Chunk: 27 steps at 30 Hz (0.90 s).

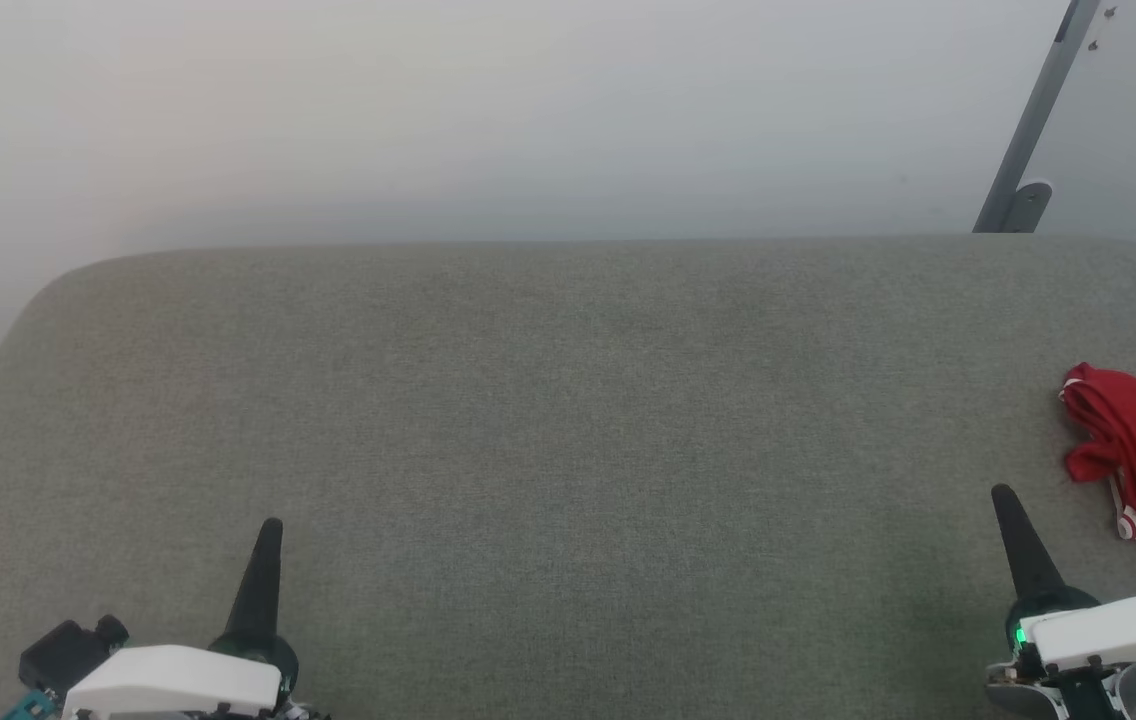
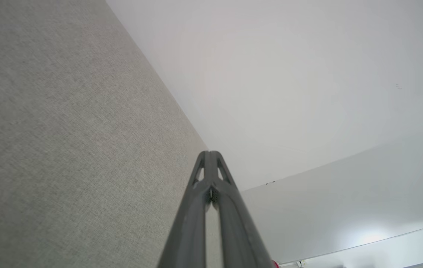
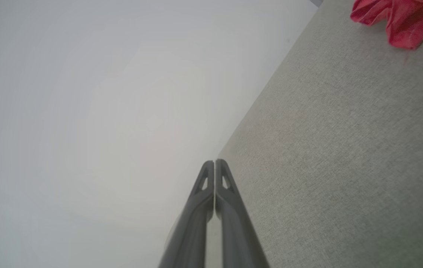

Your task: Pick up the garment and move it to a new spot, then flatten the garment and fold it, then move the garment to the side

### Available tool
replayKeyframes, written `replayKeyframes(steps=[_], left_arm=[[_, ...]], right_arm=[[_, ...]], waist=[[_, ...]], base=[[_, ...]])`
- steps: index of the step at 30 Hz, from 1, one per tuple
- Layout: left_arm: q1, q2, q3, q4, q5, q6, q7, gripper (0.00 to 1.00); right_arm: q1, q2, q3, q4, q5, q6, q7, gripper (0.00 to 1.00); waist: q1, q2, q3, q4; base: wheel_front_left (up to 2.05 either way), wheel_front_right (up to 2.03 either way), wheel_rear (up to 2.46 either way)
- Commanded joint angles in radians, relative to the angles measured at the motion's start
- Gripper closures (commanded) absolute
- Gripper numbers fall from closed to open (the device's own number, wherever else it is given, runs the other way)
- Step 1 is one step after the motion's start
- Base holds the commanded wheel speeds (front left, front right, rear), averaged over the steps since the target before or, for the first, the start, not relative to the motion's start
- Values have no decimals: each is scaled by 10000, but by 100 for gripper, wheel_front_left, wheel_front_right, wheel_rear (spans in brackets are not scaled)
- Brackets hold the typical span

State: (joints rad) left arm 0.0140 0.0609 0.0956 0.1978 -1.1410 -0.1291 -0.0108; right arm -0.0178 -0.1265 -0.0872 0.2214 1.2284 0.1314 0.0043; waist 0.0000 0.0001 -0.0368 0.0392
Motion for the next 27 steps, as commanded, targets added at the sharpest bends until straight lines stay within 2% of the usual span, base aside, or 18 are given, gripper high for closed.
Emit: replayKeyframes(steps=[1,27], left_arm=[[-313,35,37,-42,-350,-16,68,100],[-873,-25,106,239,-2784,-22,705,100]], right_arm=[[-225,21,-32,-75,238,-7,67,100],[-628,447,-172,102,2214,-8,656,100]], waist=[[0,-1,10,-10],[0,-1,198,-195]], base=[[0,0,0],[0,0,0]])
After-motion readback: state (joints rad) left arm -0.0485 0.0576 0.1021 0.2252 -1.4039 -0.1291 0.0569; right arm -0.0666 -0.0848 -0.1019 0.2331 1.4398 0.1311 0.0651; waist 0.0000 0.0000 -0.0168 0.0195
